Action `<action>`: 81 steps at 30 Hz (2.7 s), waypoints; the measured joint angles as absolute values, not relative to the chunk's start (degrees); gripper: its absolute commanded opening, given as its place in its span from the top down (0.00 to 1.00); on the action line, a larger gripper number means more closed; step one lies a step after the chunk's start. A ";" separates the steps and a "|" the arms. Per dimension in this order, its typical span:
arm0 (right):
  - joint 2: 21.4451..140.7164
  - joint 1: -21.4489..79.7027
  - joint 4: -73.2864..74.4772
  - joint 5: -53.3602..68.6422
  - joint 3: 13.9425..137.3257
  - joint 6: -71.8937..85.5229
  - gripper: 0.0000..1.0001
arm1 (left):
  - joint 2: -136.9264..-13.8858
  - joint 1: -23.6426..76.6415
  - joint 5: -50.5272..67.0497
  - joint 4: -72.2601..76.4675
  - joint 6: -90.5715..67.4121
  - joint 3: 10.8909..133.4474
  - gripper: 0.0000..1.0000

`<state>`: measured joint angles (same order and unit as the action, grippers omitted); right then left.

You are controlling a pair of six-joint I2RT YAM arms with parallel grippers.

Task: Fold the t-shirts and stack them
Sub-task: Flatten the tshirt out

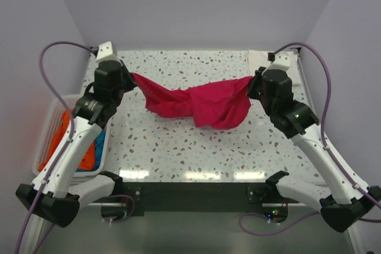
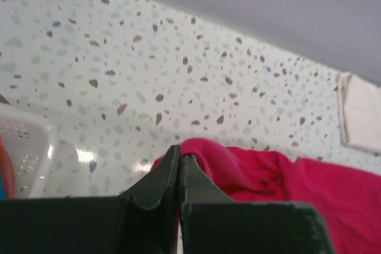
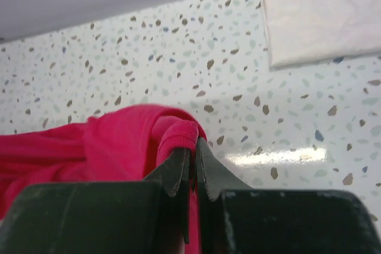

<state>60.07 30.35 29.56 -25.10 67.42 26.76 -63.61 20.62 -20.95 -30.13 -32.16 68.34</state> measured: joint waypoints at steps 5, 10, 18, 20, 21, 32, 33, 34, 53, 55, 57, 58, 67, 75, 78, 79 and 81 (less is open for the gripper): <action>57.25 29.15 33.56 -27.73 74.15 23.57 1.00 | -58.89 20.58 -24.93 -33.30 -30.48 78.35 1.00; 56.58 29.06 35.57 -30.55 76.62 20.99 1.00 | -57.56 20.58 -26.39 -35.09 -29.58 81.23 1.00; 60.73 24.10 35.11 -31.48 76.90 19.16 0.98 | -66.92 17.32 -22.28 -35.66 -29.10 82.76 1.00; 63.07 20.56 34.61 -29.78 76.90 19.20 0.96 | -70.39 15.86 -19.51 -35.57 -29.10 82.96 1.00; 64.14 19.03 34.33 -28.80 76.90 19.27 0.95 | -72.38 14.87 -17.89 -35.48 -29.12 83.11 1.00; 99.39 0.40 29.17 -8.05 88.33 24.86 0.15 | -106.15 5.26 -0.30 -29.15 -30.39 95.53 0.26; 100.22 0.12 29.58 -7.29 88.29 24.95 0.13 | -106.59 4.93 0.54 -28.88 -30.74 93.78 0.26; 100.16 0.03 29.98 -6.55 87.44 25.02 0.13 | -106.21 4.82 0.89 -28.77 -30.96 92.20 0.25; 65.45 2.04 21.58 -3.49 35.35 31.81 0.39 | -64.31 18.41 -3.84 -23.11 -42.04 36.95 0.50; 65.60 2.04 20.29 -3.49 34.52 32.51 0.40 | -63.88 18.85 -3.88 -23.00 -42.63 35.53 0.50; 66.06 2.04 18.72 -3.46 33.67 33.15 0.41 | -63.88 18.92 -3.86 -22.61 -42.94 34.33 0.50; 66.76 2.04 17.91 -3.46 33.26 33.52 0.43 | -63.94 18.96 -3.86 -22.33 -42.94 33.82 0.50; 72.97 2.04 13.93 -3.40 32.62 35.44 0.48 | -67.46 19.27 -3.42 -18.52 -43.27 32.64 0.53; 73.01 2.02 12.67 -3.40 32.53 35.68 0.50 | -70.89 20.03 -4.45 -17.17 -45.06 31.88 0.54; 73.21 2.02 12.38 -3.40 32.29 35.68 0.51 | -71.94 20.10 -5.26 -16.80 -45.54 31.88 0.55; 73.34 2.02 12.32 -3.40 32.18 35.70 0.51 | -72.38 20.12 -5.41 -16.67 -45.63 31.88 0.55; 73.93 2.02 12.12 -3.40 32.03 35.68 0.51 | -73.54 20.40 -5.89 -16.29 -45.93 31.88 0.57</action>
<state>73.93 2.02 12.12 -3.40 32.03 35.68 -73.54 20.40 -5.89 -16.29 -45.93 31.88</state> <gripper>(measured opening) 0.493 0.453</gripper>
